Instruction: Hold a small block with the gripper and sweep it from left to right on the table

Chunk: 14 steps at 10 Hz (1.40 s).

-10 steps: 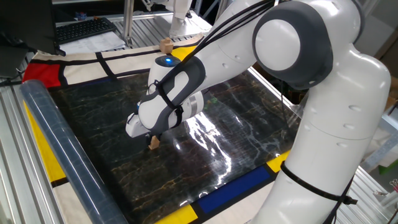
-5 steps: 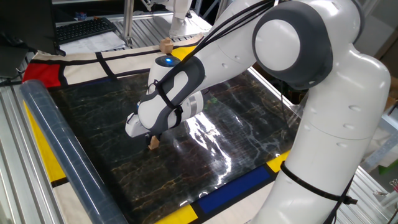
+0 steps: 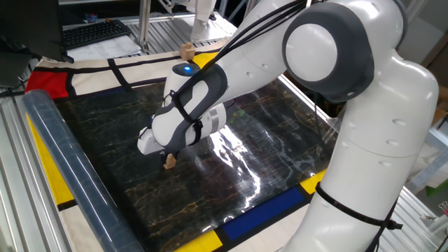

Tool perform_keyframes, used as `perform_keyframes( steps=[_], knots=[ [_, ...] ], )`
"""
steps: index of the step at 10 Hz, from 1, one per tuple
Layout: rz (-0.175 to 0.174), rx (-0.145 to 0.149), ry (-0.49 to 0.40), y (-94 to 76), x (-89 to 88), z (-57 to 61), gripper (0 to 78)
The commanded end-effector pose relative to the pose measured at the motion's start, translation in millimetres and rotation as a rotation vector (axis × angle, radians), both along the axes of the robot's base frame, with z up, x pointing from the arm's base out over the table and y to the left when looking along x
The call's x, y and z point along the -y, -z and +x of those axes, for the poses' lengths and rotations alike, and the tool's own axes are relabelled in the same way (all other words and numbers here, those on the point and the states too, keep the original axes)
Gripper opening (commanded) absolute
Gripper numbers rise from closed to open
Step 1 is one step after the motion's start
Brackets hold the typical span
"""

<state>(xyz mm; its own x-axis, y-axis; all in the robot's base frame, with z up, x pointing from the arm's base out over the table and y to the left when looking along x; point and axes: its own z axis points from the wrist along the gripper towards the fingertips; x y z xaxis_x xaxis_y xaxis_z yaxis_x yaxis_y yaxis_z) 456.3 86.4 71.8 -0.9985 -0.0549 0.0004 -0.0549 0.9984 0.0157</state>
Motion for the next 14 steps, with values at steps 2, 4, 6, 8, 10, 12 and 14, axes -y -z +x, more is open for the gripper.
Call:
perform_keyframes(
  steps=[2,4,6,8,10,12,14],
  knots=[
    [0.037,-0.021,0.059,6.1,-35.1,-33.9,1.2],
    [0.039,-0.021,0.071,6.7,-41.0,-36.7,1.2],
    [0.051,-0.021,0.072,7.0,-41.5,-36.7,1.2],
    [0.061,-0.023,0.079,6.6,-42.9,-37.3,1.2],
    [0.07,-0.024,0.087,6.0,-44.0,-37.7,1.2],
    [0.082,-0.027,0.099,4.3,-46.0,-36.7,1.2],
    [0.088,-0.032,0.12,0.5,-50.4,-34.0,1.2]
  ],
)
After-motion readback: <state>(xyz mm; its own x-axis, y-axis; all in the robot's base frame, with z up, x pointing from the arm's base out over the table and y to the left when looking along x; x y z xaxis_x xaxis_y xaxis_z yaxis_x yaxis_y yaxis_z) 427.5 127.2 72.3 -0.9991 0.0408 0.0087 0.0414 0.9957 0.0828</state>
